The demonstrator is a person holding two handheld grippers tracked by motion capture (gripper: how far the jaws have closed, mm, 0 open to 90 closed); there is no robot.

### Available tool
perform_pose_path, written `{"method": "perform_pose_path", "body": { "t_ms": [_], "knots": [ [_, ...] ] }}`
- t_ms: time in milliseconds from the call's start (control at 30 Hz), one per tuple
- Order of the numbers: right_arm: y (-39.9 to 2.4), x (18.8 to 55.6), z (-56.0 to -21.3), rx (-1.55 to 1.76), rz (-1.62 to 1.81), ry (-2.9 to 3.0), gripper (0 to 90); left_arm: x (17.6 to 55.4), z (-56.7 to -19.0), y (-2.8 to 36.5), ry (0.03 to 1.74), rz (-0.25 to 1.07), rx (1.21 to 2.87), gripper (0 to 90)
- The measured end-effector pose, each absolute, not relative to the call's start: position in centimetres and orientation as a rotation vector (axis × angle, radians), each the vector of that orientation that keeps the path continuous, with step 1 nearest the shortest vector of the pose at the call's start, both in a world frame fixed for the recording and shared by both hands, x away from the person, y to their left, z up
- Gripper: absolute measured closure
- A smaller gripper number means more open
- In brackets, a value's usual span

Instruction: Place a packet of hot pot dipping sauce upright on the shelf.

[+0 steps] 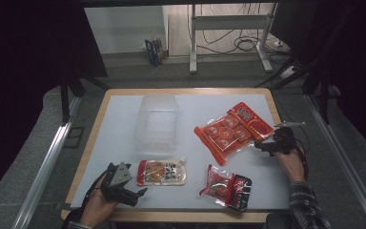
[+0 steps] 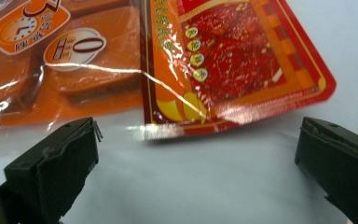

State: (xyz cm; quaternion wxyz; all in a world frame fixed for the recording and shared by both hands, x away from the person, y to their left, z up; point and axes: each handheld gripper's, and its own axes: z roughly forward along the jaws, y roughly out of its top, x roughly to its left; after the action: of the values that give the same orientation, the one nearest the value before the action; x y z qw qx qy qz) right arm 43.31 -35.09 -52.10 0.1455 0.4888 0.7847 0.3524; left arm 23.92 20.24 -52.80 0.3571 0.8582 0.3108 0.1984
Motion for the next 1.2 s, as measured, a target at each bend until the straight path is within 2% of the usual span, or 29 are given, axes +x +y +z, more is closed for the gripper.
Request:
{"method": "perform_pose_path", "body": {
  "t_ms": [333, 633, 767, 833, 933, 967, 1000, 1100, 1200],
  "knots": [
    [-35.0, 45.1, -51.6, 1.375, 1.072, 2.287, 0.0, 23.9, -53.0, 19.9, 0.805, 0.526, 2.242, 0.0],
    [-32.9, 47.1, -50.6, 1.357, 1.075, 2.364, 2.5, 23.9, -53.0, 19.8, 0.800, 0.531, 2.258, 0.0],
    [-32.3, 47.9, -50.5, 1.362, 1.009, 2.379, 11.7, 23.9, -53.1, 19.7, 0.796, 0.536, 2.266, 0.0],
    [-31.9, 48.6, -50.1, 1.350, 0.971, 2.407, 28.2, 23.9, -53.1, 19.7, 0.790, 0.538, 2.277, 0.0],
    [-31.7, 49.2, -49.5, 1.342, 0.952, 2.404, 44.5, 23.8, -53.1, 19.6, 0.784, 0.545, 2.285, 0.0],
    [-31.7, 49.2, -49.5, 1.342, 0.952, 2.404, 44.5, 23.8, -53.1, 19.5, 0.780, 0.549, 2.289, 0.0],
    [-31.7, 49.6, -49.3, 1.358, 0.951, 2.396, 52.2, 23.8, -53.1, 19.5, 0.778, 0.550, 2.291, 0.0],
    [-31.5, 50.2, -49.6, 1.388, 0.921, 2.404, 60.1, 23.8, -53.1, 19.5, 0.774, 0.551, 2.295, 0.0],
    [-31.4, 50.5, -49.8, 1.391, 0.933, 2.420, 61.5, 23.8, -53.1, 19.4, 0.773, 0.552, 2.297, 0.0]
  ]
}}
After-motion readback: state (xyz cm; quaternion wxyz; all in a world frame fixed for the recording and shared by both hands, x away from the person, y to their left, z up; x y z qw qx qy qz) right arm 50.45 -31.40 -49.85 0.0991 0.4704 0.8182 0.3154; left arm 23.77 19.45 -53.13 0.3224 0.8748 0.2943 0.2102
